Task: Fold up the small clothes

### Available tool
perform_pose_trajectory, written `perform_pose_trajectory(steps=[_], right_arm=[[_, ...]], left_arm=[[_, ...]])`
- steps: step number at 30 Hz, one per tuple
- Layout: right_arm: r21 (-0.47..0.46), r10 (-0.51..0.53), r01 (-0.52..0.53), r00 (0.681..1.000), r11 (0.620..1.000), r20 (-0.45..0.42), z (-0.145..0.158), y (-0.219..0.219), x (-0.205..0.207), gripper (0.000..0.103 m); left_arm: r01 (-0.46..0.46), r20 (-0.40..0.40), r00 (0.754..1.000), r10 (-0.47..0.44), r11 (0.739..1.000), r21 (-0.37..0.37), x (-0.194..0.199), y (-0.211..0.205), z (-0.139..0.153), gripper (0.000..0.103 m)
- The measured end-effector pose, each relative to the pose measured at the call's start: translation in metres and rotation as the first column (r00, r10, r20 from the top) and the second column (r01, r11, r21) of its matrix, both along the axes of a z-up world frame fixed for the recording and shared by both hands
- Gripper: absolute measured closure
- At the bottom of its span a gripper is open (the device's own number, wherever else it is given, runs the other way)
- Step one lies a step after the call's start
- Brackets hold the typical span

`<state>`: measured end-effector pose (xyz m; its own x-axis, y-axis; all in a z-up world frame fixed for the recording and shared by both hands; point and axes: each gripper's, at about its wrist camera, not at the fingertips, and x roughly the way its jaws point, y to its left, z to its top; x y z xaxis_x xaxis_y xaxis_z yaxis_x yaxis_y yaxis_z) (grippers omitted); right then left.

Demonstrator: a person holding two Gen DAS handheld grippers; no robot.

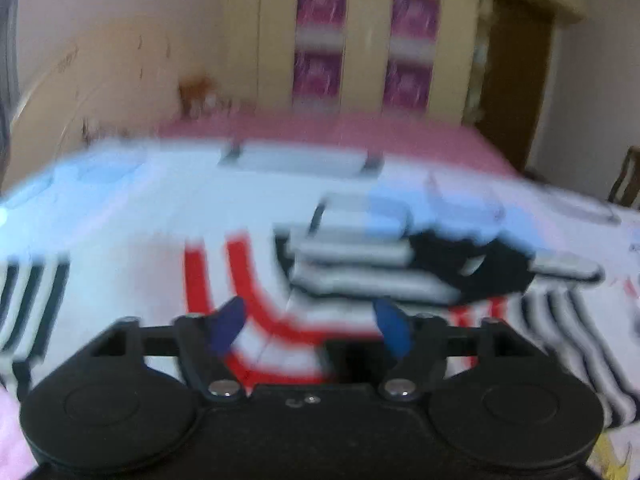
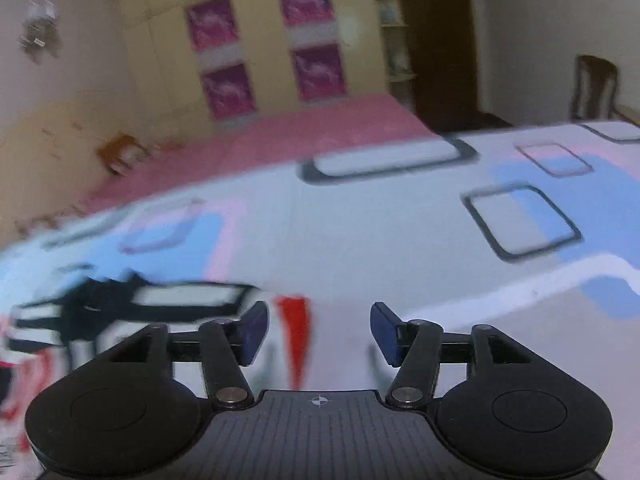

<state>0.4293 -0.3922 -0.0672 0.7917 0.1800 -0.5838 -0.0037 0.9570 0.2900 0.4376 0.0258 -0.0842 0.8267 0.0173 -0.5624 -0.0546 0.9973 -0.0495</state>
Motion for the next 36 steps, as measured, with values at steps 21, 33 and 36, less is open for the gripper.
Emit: perform_pose_trajectory(steps=[21, 33, 36], right_arm=[[-0.148, 0.171, -0.187, 0.979, 0.971, -0.115, -0.015, 0.04, 0.031, 0.084], [-0.205, 0.178, -0.202, 0.975, 0.958, -0.133, 0.0, 0.075, -0.07, 0.084], [-0.219, 0.195, -0.239, 0.959, 0.946, -0.206, -0.018, 0.086, -0.087, 0.084]], left_arm=[[0.294, -0.137, 0.947, -0.29, 0.956, 0.012, 0.035, -0.088, -0.019, 0.033], [0.337, -0.14, 0.934, -0.329, 0.941, 0.034, -0.015, -0.1, -0.023, 0.029], [0.333, -0.167, 0.931, -0.325, 0.943, 0.02, -0.016, -0.096, -0.039, 0.026]])
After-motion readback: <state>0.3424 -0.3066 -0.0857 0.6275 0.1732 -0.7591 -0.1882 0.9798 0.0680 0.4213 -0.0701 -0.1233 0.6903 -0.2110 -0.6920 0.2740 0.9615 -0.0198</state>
